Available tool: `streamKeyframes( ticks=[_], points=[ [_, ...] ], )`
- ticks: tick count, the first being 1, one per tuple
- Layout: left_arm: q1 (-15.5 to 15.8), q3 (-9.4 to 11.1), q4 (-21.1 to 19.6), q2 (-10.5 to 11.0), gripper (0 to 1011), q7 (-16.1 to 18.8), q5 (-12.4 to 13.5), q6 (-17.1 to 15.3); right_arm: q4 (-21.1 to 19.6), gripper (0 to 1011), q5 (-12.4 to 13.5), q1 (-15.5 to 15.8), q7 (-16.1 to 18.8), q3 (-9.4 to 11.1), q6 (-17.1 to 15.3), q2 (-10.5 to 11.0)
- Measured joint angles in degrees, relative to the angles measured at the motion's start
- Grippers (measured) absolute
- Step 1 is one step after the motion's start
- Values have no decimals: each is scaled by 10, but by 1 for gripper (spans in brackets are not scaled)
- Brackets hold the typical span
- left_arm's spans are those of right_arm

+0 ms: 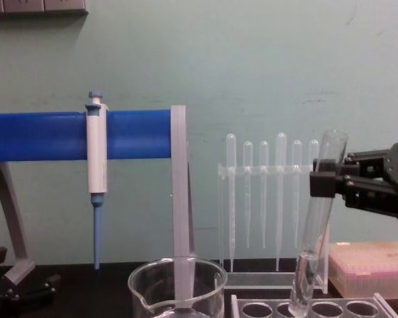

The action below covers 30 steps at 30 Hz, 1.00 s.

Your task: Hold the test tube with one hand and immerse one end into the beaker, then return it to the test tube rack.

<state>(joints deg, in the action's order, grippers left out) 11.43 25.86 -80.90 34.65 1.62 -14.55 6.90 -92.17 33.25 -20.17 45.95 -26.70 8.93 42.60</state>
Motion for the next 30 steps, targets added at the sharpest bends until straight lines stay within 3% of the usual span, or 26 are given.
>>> streamKeyframes(
  ticks=[11,30],
  points=[
    [0,0,0,0,1000,0,0,0,6,234,-3,11,13,4,10,2],
    [0,0,0,0,1000,0,0,0,33,234,-21,11,17,0,38,-21]
  ],
)
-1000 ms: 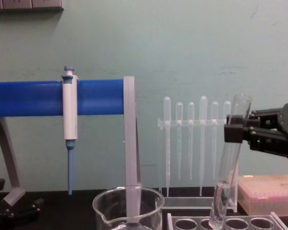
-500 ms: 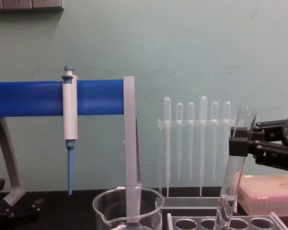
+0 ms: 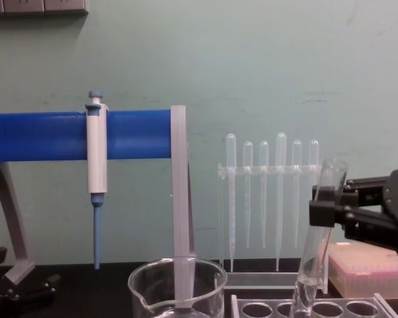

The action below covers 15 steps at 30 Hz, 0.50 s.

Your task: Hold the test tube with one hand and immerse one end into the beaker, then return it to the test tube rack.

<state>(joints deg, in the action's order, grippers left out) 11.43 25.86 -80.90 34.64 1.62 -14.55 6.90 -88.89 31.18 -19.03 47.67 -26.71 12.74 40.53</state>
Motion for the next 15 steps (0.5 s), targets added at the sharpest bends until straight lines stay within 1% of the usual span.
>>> streamKeyframes(
  ticks=[5,15],
  points=[
    [0,0,0,0,1000,0,0,0,14,234,-11,-1,-2,-2,11,-9],
    [0,0,0,0,1000,0,0,0,36,234,-18,0,-1,-6,24,-25]
  ],
)
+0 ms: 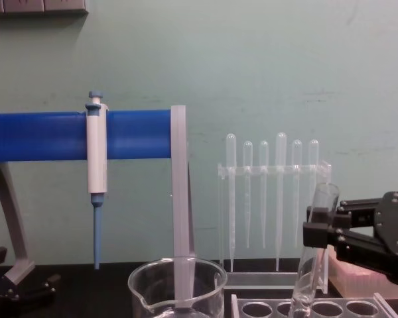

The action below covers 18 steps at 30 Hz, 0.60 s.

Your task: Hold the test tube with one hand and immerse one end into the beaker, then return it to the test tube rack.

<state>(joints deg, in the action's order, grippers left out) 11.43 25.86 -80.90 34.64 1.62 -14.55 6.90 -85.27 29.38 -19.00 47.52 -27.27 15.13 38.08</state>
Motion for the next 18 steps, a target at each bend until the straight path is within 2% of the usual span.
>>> streamKeyframes(
  ticks=[18],
  points=[
    [0,0,0,0,1000,0,0,0,15,234,-6,9,0,3,9,-7]
  ],
)
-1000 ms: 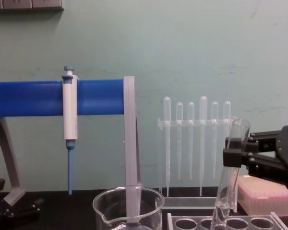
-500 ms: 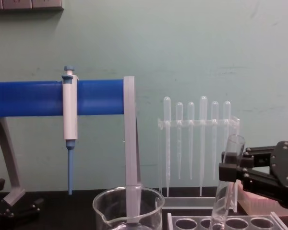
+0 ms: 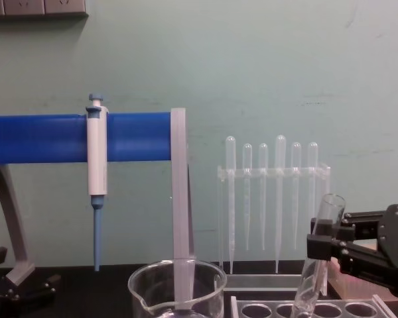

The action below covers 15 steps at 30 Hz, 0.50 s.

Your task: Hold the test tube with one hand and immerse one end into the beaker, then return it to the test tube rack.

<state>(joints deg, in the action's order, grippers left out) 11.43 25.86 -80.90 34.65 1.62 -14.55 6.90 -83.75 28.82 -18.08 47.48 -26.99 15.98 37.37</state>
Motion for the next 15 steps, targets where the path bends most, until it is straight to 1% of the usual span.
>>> streamKeyframes(
  ticks=[7,15],
  points=[
    [0,0,0,0,1000,0,0,0,5,234,-9,0,-3,-1,0,-1],
    [0,0,0,0,1000,0,0,0,6,234,-10,3,-2,1,0,-1]
  ],
)
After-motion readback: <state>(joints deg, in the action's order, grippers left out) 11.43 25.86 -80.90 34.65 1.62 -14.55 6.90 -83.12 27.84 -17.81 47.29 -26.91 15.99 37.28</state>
